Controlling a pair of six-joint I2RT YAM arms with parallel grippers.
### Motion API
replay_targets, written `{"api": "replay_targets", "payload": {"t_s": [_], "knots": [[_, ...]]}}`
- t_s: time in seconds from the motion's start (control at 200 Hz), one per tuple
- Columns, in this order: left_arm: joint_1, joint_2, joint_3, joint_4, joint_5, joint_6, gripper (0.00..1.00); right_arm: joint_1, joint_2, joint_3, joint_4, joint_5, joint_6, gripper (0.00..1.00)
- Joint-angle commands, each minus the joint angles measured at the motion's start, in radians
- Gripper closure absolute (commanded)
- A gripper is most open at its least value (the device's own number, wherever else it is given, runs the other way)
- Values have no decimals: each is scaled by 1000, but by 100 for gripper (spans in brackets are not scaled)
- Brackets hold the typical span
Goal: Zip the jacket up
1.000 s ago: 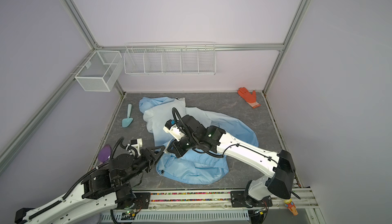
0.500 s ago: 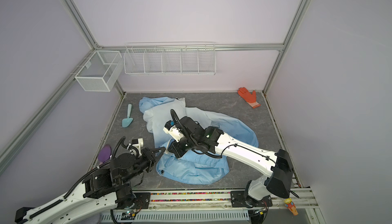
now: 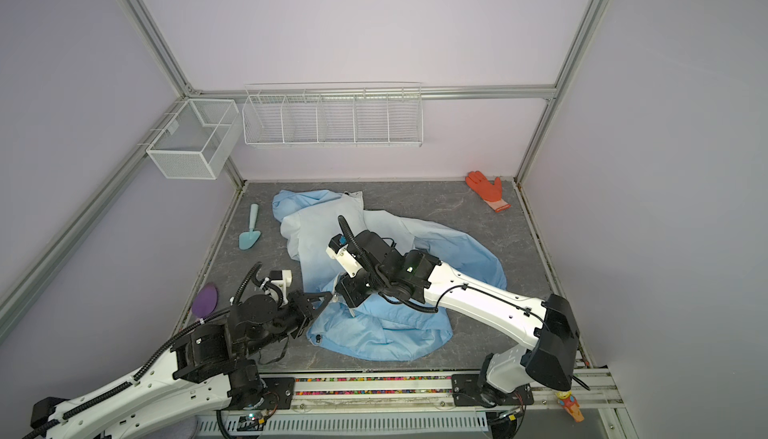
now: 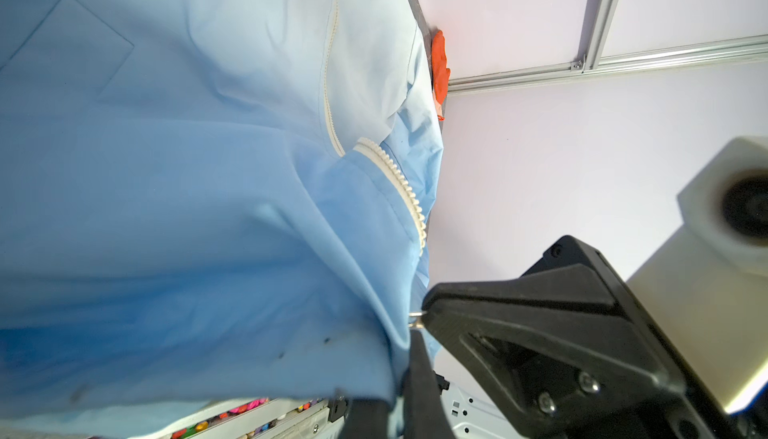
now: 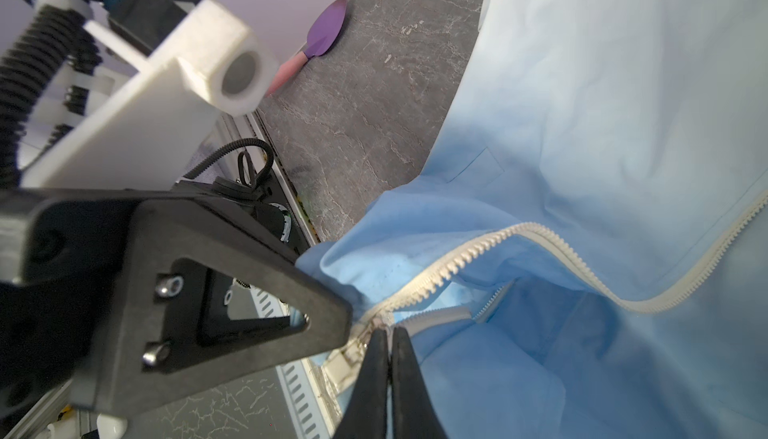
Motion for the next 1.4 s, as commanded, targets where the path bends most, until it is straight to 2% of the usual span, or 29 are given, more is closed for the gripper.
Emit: {"api": "replay_targets", "payload": {"t_s": [0.0,0.135,0.325,0.63,0.885,1.185,1.395], "knots": [[-6,-22,45,-34,47,21,100,-32,-20,-31,8,137,4,93],[-6,-29,33,-22,33,21,100,-31,-33,-40,30,76,5,93],[-6,-70,3,16,-7,24,100,-23,-50,-64,70,-68,22,93],[-6,-99,5,0,-12,21,100,-24,-35,-89,110,-201,51,93],[-6,-98,10,14,-1,24,100,-23,-14,-99,125,-217,62,93],[-6,-92,14,30,6,22,100,-21,12,-100,130,-225,68,84],[-6,-89,16,30,10,22,100,-21,10,-104,136,-224,68,93]]}}
